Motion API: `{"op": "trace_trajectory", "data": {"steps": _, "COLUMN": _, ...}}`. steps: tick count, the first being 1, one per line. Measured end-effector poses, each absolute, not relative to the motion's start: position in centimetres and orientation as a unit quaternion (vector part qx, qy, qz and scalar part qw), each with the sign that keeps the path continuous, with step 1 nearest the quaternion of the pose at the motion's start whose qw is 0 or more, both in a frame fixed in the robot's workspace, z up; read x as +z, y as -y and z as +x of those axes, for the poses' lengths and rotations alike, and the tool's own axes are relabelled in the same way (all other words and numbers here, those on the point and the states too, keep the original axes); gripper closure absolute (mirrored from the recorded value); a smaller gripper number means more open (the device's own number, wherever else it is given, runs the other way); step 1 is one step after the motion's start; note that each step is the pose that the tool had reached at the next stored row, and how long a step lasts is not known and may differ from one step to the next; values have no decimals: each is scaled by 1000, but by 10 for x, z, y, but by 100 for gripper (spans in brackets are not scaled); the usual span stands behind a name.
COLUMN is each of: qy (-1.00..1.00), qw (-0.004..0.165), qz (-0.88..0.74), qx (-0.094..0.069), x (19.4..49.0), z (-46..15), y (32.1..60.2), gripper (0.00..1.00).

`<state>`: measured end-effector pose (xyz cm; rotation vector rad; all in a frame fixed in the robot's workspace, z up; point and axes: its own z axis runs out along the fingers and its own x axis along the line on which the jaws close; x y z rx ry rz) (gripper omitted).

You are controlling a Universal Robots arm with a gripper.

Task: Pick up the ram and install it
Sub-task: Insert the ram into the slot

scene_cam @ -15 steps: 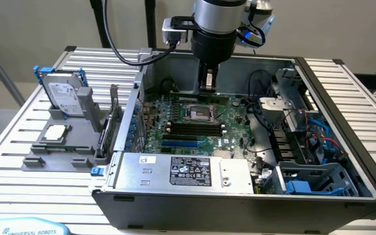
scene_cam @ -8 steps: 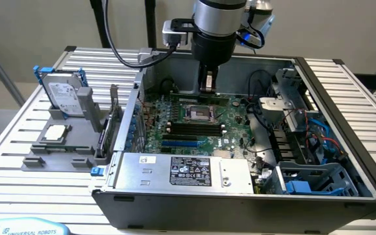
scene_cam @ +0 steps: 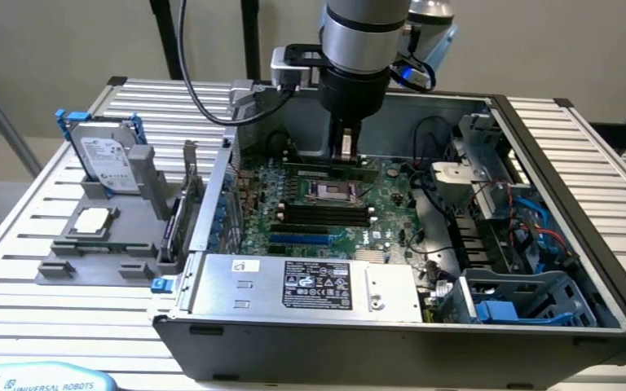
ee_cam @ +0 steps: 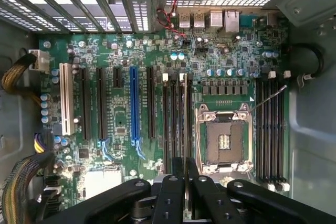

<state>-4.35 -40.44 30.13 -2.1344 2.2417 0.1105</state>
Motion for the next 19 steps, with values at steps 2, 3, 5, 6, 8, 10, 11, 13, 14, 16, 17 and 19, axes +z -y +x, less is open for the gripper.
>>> {"op": "trace_trajectory", "data": {"steps": 2, "qy": -721, "qw": 22, "qz": -692, "qx": 36, "x": 298, "z": -43, "y": 404, "gripper": 87}}
{"op": "trace_trajectory", "data": {"steps": 3, "qy": -719, "qw": 22, "qz": -693, "qx": 35, "x": 296, "z": -43, "y": 404, "gripper": 87}}
{"op": "trace_trajectory", "data": {"steps": 5, "qy": -716, "qw": 21, "qz": -697, "qx": 35, "x": 292, "z": -42, "y": 403, "gripper": 87}}
{"op": "trace_trajectory", "data": {"steps": 6, "qy": -715, "qw": 21, "qz": -698, "qx": 35, "x": 290, "z": -42, "y": 403, "gripper": 87}}
{"op": "trace_trajectory", "data": {"steps": 8, "qy": -712, "qw": 20, "qz": -701, "qx": 34, "x": 287, "z": -41, "y": 403, "gripper": 87}}
{"op": "trace_trajectory", "data": {"steps": 10, "qy": -711, "qw": 20, "qz": -702, "qx": 34, "x": 283, "z": -41, "y": 403, "gripper": 87}}
{"op": "trace_trajectory", "data": {"steps": 11, "qy": -711, "qw": 19, "qz": -702, "qx": 34, "x": 281, "z": -41, "y": 403, "gripper": 87}}
{"op": "trace_trajectory", "data": {"steps": 13, "qy": -711, "qw": 19, "qz": -702, "qx": 34, "x": 278, "z": -41, "y": 403, "gripper": 87}}
{"op": "trace_trajectory", "data": {"steps": 14, "qy": -711, "qw": 19, "qz": -702, "qx": 34, "x": 276, "z": -41, "y": 403, "gripper": 87}}
{"op": "trace_trajectory", "data": {"steps": 16, "qy": -711, "qw": 19, "qz": -702, "qx": 34, "x": 272, "z": -41, "y": 403, "gripper": 87}}
{"op": "trace_trajectory", "data": {"steps": 17, "qy": -711, "qw": 19, "qz": -702, "qx": 33, "x": 270, "z": -41, "y": 403, "gripper": 87}}
{"op": "trace_trajectory", "data": {"steps": 19, "qy": -711, "qw": 19, "qz": -702, "qx": 33, "x": 267, "z": -41, "y": 403, "gripper": 87}}
